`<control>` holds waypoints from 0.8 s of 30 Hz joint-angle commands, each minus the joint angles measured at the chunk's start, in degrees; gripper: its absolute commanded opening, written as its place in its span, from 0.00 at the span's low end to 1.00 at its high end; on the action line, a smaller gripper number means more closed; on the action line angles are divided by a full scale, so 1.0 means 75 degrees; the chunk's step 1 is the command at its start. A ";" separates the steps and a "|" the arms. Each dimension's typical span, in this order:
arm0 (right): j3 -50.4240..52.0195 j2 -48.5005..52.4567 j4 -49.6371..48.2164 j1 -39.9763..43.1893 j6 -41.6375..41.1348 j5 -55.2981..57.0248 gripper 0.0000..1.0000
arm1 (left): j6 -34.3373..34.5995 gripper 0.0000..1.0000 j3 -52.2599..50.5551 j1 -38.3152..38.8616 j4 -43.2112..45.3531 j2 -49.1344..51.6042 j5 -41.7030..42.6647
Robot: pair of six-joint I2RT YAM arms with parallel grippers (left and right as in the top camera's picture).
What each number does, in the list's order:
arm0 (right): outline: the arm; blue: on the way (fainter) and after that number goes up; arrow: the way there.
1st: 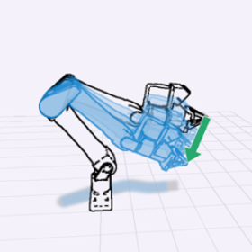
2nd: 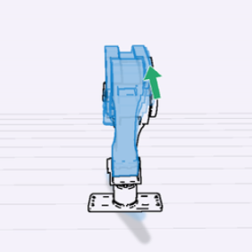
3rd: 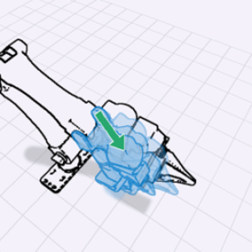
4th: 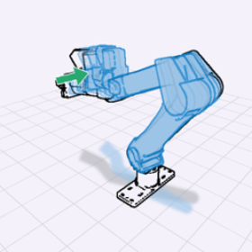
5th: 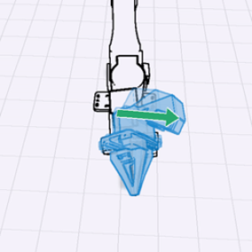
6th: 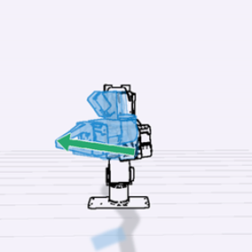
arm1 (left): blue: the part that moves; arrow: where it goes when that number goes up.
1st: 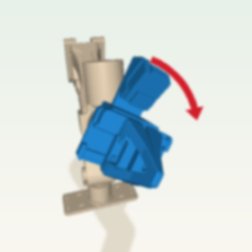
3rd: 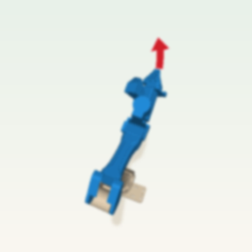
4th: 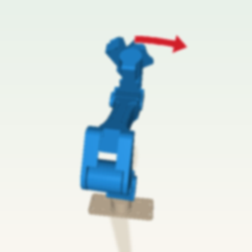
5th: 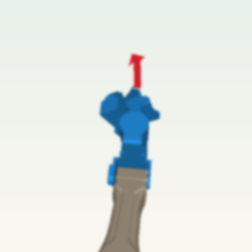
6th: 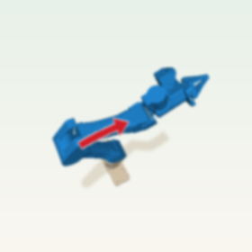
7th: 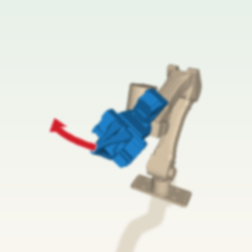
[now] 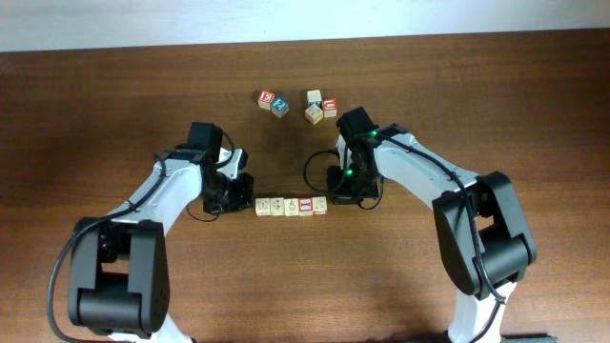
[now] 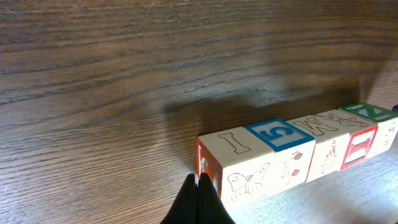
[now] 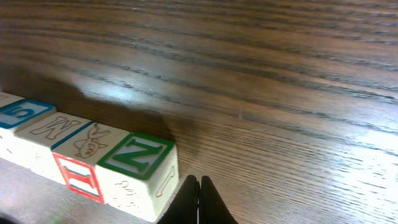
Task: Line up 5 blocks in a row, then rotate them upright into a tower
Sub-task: 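Close both grippers inward, squeezing the five-block row from both ends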
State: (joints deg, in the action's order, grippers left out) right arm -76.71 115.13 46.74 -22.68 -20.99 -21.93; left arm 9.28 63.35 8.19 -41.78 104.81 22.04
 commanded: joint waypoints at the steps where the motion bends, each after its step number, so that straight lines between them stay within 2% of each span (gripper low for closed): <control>1: 0.0044 -0.0029 -0.0044 -0.0026 -0.0041 -0.0221 0.04 | 0.0067 0.00 0.0146 0.0012 0.0044 0.0052 -0.0052; 24: 0.0044 -0.0029 -0.0044 -0.0026 -0.0067 -0.0216 0.04 | 0.0711 0.00 0.0058 0.0012 0.0073 0.0052 -0.0029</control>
State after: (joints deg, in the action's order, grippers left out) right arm -76.71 115.13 46.59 -22.68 -21.04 -22.65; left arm 13.37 63.35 8.19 -41.23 104.79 22.06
